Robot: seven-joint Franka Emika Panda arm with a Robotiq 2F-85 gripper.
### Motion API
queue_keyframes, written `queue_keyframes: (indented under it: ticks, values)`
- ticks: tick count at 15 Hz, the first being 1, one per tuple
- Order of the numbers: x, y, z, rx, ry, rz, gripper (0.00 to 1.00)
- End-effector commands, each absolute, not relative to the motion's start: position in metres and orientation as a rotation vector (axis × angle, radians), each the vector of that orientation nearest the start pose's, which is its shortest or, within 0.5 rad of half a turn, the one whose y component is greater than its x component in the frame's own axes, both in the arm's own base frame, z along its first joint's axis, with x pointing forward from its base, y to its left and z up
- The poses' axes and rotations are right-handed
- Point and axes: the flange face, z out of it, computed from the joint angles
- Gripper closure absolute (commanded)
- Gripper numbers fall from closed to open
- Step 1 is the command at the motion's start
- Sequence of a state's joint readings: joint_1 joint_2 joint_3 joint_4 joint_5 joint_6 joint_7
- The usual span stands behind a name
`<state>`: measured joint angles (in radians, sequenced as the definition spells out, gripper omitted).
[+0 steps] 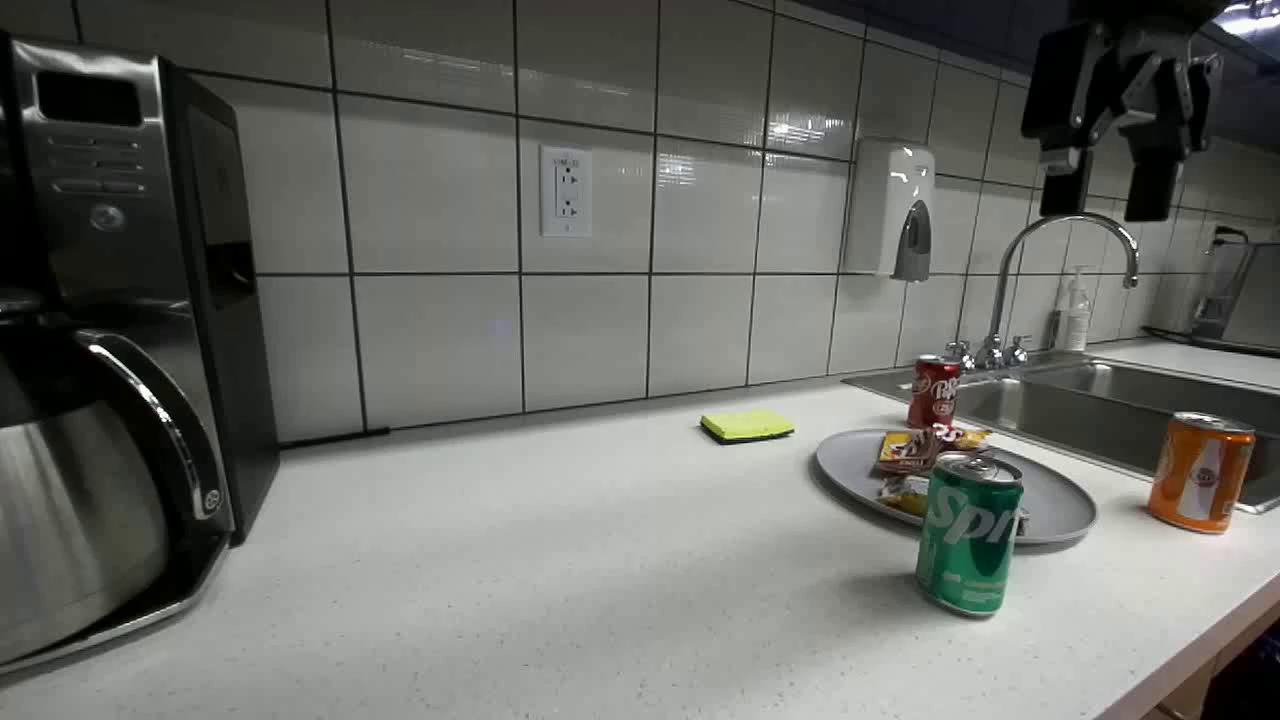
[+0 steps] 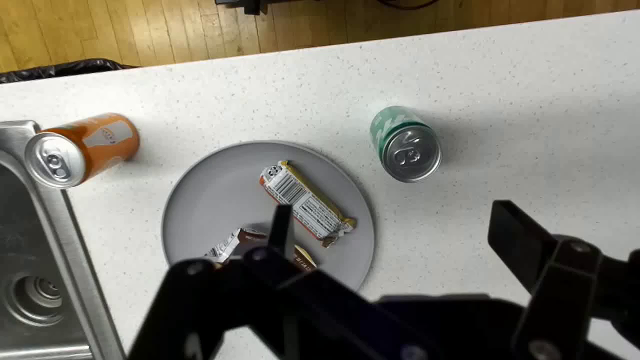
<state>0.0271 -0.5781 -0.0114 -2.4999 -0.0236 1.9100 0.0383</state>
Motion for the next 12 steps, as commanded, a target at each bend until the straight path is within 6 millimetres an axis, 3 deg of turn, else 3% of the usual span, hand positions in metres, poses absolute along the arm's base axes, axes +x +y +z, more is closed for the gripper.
queue_keyframes:
  ticks: [1,12]
  values:
    - [0.3723,0.0041,0.4804,-3.158,0.02,0.02,0.0]
    - [0.3734,0.0092,0.4765,-3.171,0.06,-0.015,0.0]
